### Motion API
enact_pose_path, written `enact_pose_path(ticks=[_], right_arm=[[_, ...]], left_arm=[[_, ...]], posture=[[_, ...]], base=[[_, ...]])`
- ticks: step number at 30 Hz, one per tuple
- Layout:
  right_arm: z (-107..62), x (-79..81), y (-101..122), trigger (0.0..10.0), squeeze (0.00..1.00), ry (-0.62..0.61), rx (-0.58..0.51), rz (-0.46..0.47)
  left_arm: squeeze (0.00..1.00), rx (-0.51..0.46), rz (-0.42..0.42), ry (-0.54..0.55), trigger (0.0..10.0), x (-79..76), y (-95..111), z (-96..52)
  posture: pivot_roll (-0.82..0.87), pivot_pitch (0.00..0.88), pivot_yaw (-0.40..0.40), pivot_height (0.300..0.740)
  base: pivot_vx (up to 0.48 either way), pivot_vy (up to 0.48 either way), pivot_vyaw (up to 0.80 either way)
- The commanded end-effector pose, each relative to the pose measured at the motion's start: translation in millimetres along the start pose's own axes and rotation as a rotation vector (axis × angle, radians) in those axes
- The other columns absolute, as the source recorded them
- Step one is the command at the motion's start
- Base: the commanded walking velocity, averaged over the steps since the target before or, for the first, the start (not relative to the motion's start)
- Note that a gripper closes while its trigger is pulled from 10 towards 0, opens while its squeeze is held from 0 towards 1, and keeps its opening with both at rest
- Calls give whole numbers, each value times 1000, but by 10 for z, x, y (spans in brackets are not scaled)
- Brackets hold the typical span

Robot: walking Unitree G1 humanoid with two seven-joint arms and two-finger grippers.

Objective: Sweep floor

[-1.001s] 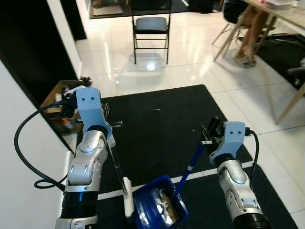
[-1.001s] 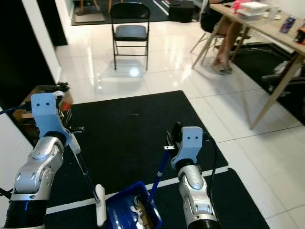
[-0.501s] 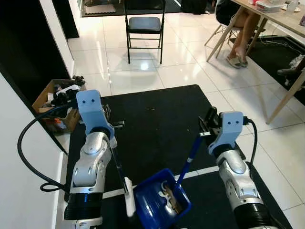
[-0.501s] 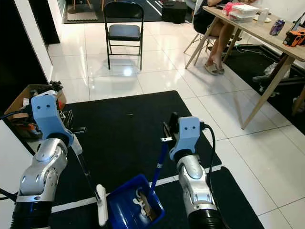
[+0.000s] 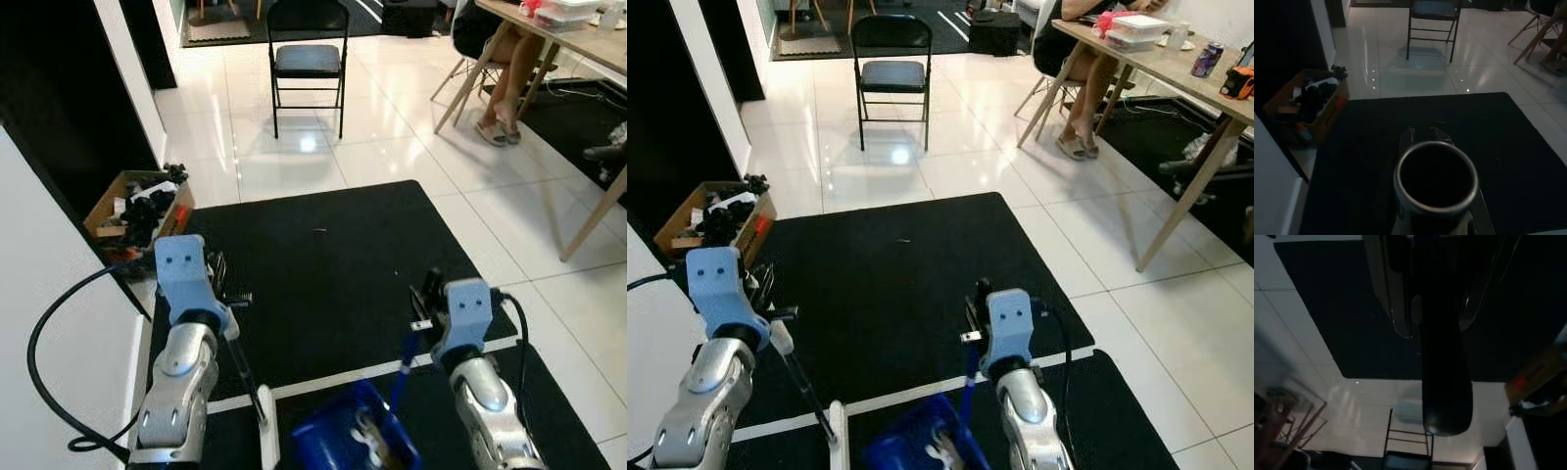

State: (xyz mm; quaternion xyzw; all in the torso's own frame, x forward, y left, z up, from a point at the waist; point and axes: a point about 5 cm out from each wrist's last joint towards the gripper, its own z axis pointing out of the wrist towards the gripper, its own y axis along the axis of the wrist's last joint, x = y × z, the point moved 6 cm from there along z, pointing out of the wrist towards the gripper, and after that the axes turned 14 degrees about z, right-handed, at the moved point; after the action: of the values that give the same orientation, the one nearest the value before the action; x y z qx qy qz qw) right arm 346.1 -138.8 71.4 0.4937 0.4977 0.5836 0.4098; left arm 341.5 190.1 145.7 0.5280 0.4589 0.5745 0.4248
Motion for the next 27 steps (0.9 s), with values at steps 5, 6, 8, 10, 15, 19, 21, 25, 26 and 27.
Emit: enact_pose_path(ticks=[5,6,8,10,15,19,21,25,26,27], right_arm=[[-29,46,-19,10000,0,22,-18,-28],[-31,52,-21,10000,0,23,-19,-28],[-29,59,-13,10000,0,22,-26,-21],[-19,66,5,10000,0,17,-40,-15],[1,70,20,10000,0,10,-52,-4],[13,88,13,10000,0,9,-53,2],[14,102,8,10000,0,10,-53,5],[16,111,4,10000,0,10,-54,7],[19,115,3,10000,0,11,-56,7],[19,115,3,10000,0,11,-56,7]], left_arm=[[0,-81,-3,-11,10000,-69,213,-22],[0,-85,-5,-14,10000,-76,226,-24],[0,-94,-5,-18,10000,-83,255,-25],[0,-104,-4,-24,10000,-89,288,-22],[0,-123,12,-47,10000,-125,352,-15],[0,-134,23,-78,10000,-191,401,-12],[0,-132,24,-86,10000,-217,405,-7],[0,-128,23,-89,10000,-229,401,-2],[0,-125,22,-91,10000,-237,398,-1],[0,-125,22,-91,10000,-237,398,-1]], posture=[[-1,29,22,740],[-1,29,22,740],[-1,28,26,740],[0,26,35,740],[1,28,42,740],[2,29,45,740],[3,30,47,740],[2,31,47,740],[2,32,47,740],[2,32,47,740]], base=[[0,0,0],[0,0,0],[0,0,0],[0,0,0],[0,0,0],[0,0,0],[0,0,0],[0,0,0],[0,0,0],[0,0,0]])
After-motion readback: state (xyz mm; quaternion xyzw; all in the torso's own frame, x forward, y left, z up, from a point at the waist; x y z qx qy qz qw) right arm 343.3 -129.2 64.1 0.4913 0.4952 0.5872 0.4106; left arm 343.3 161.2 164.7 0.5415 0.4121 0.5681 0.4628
